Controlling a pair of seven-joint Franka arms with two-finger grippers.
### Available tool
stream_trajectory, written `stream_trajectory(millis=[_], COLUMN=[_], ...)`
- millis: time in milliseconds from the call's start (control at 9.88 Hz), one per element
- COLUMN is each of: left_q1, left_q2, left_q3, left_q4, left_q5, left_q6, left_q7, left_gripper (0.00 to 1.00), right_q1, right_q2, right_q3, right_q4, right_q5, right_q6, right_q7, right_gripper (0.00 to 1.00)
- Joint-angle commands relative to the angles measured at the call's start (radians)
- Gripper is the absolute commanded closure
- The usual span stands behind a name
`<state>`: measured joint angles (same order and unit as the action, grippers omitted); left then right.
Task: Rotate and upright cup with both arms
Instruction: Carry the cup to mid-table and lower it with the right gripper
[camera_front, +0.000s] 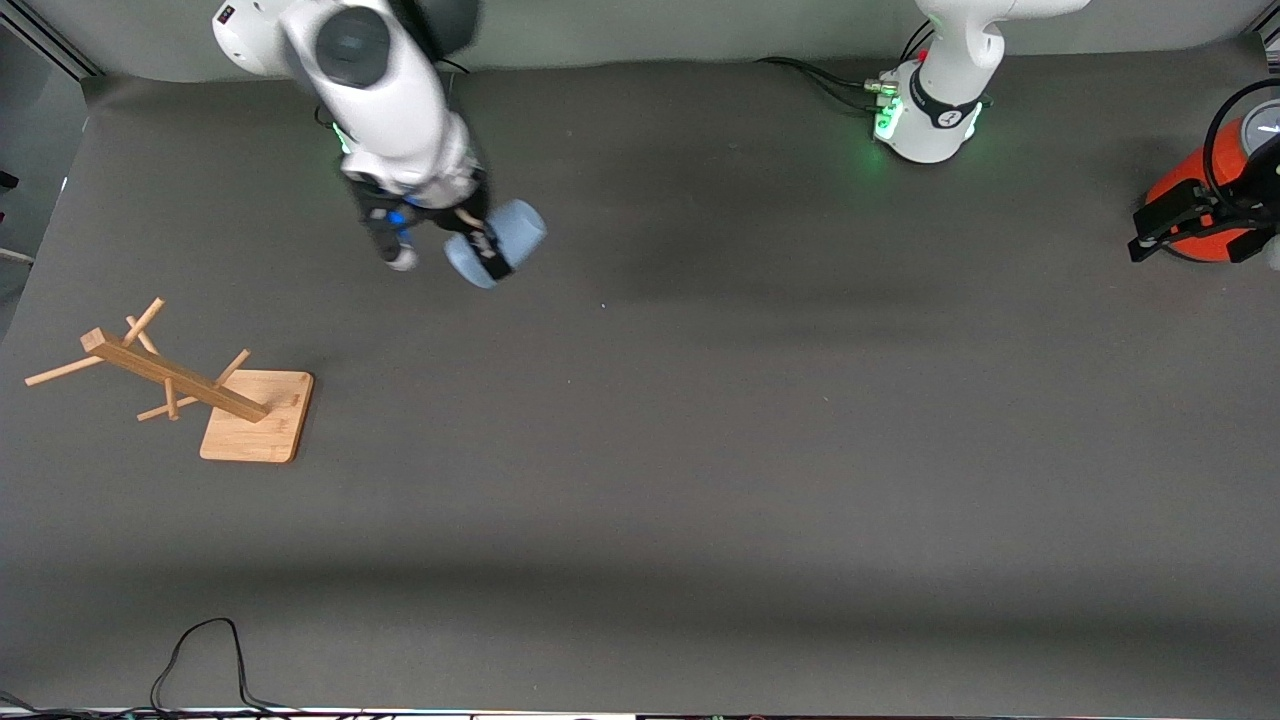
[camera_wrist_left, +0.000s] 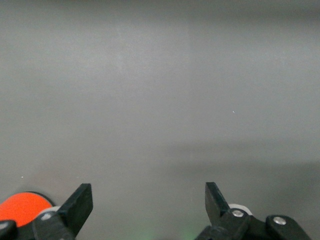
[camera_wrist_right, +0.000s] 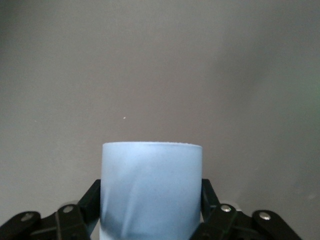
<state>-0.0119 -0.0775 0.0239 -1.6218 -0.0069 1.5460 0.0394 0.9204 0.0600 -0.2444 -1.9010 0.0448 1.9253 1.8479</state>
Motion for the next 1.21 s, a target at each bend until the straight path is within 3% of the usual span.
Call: stream_trajectory(millis=[0,304,607,1113], left_q1=[-0.003,-0.002,-0.002,0.0], left_q2=[-0.004,-0.002,-0.002,0.001], left_q3=[0.002,0.002,0.002,0.004], left_q4=[0.013,0.011,0.011,0.013], left_q5=[-0.005,-0.004,-0.004,-0.002], left_q6=[-0.021,-0.021,-0.021,-0.021], left_q7=[-0.001,-0.001,-0.001,-0.001], left_gripper=[0.0,0.0,0.0,0.0], right_q1=[0.082,0.173,0.18,0.209], right_q2=[0.235,0.513,0.72,0.915], right_q3=[-0.015,-0.015,0.025,0.028], right_q4=[0.233,0.478,0.636,0.74], right_q5=[0.017,0.018,0.014,0.009], right_q6=[-0.019,-0.019,-0.019,0.007], right_q7=[0.23,0.498,0.687,0.85], right_gripper=[0.5,0.5,0.49,0.48])
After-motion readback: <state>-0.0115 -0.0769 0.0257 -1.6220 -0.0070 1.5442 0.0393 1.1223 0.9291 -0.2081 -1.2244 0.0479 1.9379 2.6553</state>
